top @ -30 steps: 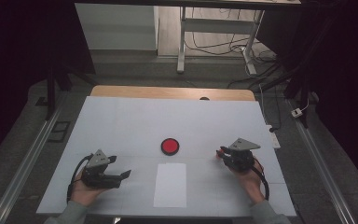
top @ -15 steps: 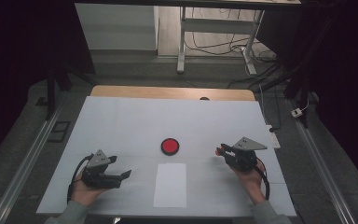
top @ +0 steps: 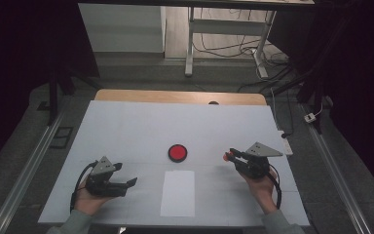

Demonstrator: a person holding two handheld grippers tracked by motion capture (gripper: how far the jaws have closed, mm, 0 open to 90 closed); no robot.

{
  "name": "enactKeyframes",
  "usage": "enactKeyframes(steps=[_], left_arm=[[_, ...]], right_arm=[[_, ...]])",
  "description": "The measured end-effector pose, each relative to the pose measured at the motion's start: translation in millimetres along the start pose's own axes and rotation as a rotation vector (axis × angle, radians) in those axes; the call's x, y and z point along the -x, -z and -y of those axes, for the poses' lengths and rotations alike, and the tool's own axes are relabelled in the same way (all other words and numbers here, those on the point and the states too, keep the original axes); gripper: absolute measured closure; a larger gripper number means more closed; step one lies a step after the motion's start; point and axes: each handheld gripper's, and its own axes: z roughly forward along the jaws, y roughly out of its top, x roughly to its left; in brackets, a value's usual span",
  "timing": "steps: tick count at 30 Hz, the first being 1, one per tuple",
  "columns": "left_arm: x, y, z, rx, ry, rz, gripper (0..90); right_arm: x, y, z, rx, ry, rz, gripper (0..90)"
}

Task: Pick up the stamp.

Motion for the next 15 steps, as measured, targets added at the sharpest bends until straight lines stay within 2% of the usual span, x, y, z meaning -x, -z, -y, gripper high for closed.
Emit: enactKeyframes(steps=[15], left_arm=[[1.0,-0.7,-0.2,-0.002,-0.002,0.001,18.9]], right_arm=[[-5.2,4.1,-6.8,0.043,-0.023,-0.034,72.0]])
